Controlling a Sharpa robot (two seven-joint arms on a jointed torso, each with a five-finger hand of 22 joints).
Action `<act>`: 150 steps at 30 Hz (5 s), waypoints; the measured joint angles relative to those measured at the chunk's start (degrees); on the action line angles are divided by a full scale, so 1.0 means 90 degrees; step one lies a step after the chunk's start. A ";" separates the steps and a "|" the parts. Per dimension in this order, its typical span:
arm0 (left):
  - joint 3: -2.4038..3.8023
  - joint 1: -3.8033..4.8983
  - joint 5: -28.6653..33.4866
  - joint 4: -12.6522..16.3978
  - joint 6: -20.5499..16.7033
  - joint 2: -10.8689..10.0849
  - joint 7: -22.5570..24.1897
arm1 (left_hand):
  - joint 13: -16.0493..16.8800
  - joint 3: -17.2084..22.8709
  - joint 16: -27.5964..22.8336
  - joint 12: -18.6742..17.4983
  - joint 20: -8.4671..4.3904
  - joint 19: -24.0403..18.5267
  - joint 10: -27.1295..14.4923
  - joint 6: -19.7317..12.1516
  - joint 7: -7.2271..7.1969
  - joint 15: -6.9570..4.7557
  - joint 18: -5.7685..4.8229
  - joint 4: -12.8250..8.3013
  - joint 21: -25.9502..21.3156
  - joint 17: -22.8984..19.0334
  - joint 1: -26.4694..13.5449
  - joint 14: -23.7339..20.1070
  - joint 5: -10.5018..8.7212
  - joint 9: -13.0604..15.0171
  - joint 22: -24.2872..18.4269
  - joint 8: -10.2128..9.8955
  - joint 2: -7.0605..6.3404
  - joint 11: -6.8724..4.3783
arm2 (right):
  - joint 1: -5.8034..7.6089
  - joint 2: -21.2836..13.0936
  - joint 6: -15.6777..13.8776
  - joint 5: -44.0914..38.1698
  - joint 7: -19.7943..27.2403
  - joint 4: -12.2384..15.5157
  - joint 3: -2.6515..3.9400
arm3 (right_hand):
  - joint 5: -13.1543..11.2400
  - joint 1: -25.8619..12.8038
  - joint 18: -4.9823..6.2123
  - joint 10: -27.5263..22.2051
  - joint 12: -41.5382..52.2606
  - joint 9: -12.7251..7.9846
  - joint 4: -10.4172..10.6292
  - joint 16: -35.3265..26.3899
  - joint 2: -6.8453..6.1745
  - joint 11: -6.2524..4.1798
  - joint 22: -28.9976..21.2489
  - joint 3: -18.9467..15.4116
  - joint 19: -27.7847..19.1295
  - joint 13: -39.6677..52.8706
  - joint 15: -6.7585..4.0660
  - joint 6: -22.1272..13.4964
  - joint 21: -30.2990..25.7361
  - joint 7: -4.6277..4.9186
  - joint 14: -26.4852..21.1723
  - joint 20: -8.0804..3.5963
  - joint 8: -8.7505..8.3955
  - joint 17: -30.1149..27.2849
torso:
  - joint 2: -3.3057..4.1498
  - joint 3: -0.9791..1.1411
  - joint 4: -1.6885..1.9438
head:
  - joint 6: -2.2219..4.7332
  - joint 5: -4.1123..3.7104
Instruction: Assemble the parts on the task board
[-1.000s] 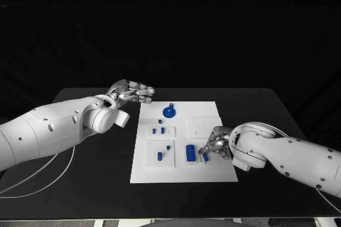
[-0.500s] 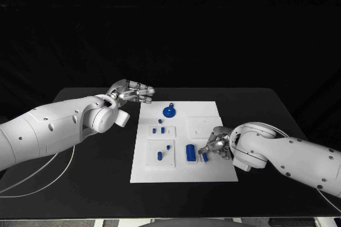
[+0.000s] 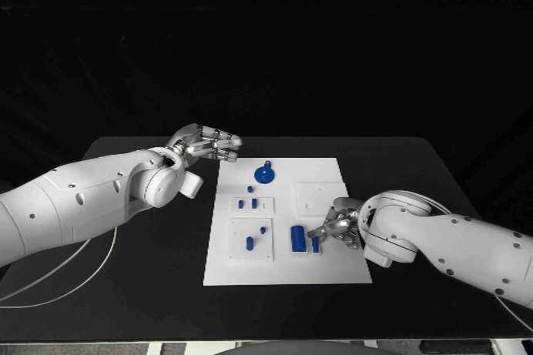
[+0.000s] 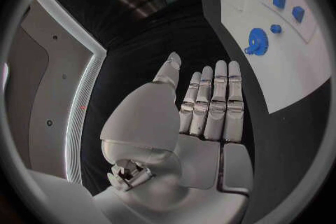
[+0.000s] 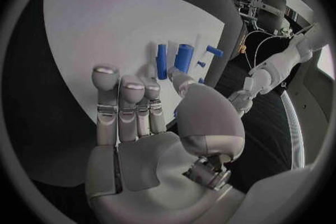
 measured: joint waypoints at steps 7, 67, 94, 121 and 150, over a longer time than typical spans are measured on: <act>0.0000 0.0000 -0.0010 -0.0008 0.0000 0.0010 -0.0005 | 0.0000 0.0000 0.0000 0.0000 0.0000 0.0000 0.0000 0.0000 0.0000 0.0000 0.0000 0.0000 0.0000 0.0000 0.0000 0.0000 0.0000 0.0000 0.0000 0.0000 0.0000 0.0000 | 0.0000 0.0000 0.0000 0.0000 0.0000 -0.0002 -0.0001 | -0.0204 0.0104 0.0000 0.0000 -0.0006 0.0000 0.0360 -0.0024 -0.0174 0.0000 -0.0009 -0.0023 0.0000 -0.0020 0.0000 0.0000 0.0000 0.0000 0.0000 0.0000 0.0001 -0.0005 | 0.0000 0.0000 0.0001 | -0.0001 0.0003; -0.0002 0.0000 -0.0057 -0.0022 0.0007 0.0014 -0.0048 | 0.0000 0.0021 0.0000 0.0000 0.0000 0.0000 0.0000 -0.0018 0.0026 0.0000 0.0000 0.0021 0.0000 -0.0001 0.0000 0.0000 0.0000 0.0004 -0.0001 0.0000 0.0000 0.0000 | -0.0036 -0.0091 -0.0297 0.0046 0.0400 -0.0070 -0.0115 | -0.0374 0.0546 0.0000 -0.0018 -0.0148 0.0028 0.0844 -0.0141 0.0029 0.0039 0.0014 -0.2640 0.0001 -0.0018 0.0003 0.0075 -0.0062 -0.0079 -0.0001 -0.0047 -0.0004 0.0039 | 0.0001 0.0004 0.0003 | -0.0020 0.0007; -0.0001 0.0000 -0.0064 -0.0027 0.0012 0.0011 -0.0054 | 0.0000 0.0021 0.0000 0.0000 0.0000 0.0000 0.0000 -0.0018 0.0027 0.0000 0.0000 0.0020 0.0000 -0.0001 0.0000 0.0000 0.0000 0.0003 -0.0001 0.0000 0.0000 0.0000 | -0.0085 -0.0645 -0.1214 -0.0546 0.1809 0.0120 -0.0128 | -0.0044 0.1368 0.0095 -0.0105 0.0146 -0.0029 -0.0756 -0.0047 0.0295 0.0126 0.0199 -0.1596 0.0002 0.0037 0.0021 -0.0725 0.0148 0.0310 -0.0005 0.0001 -0.0040 0.0157 | -0.0001 0.0004 -0.0001 | 0.0022 0.0005; -0.0001 0.0000 -0.0119 -0.0030 0.0019 0.0005 -0.0085 | 0.0000 0.0021 0.0000 0.0000 0.0000 0.0000 0.0000 -0.0018 0.0027 0.0000 0.0000 0.0020 0.0000 -0.0002 0.0000 0.0000 0.0000 0.0002 -0.0001 0.0000 0.0000 0.0000 | -0.0475 -0.0711 -0.1309 -0.1450 0.3577 0.0084 -0.0130 | 0.0695 0.1143 0.0095 -0.0033 0.0376 -0.0041 -0.2098 0.0089 0.0417 0.0147 0.0506 0.1339 -0.0011 0.0187 0.0046 -0.0102 0.0298 0.0240 0.0003 0.0035 -0.0041 0.0271 | -0.0002 0.0002 0.0003 | 0.0016 -0.0005; -0.0001 0.0000 -0.0151 -0.0037 0.0027 0.0004 -0.0099 | 0.0000 0.0020 0.0000 0.0000 0.0000 0.0000 0.0000 -0.0018 0.0027 0.0000 0.0000 0.0020 0.0000 -0.0002 0.0000 0.0000 0.0000 0.0001 -0.0001 0.0000 0.0000 0.0000 | -0.0500 -0.0565 -0.1624 -0.1789 0.3643 0.0036 -0.0129 | 0.0646 0.1116 0.0094 -0.0011 0.0397 -0.0039 -0.2133 0.0136 0.0444 0.0126 0.0510 0.1373 -0.0011 0.0202 0.0046 -0.0034 0.0335 0.0216 0.0003 0.0034 -0.0041 0.0288 | 0.0001 0.0004 0.0004 | 0.0004 -0.0021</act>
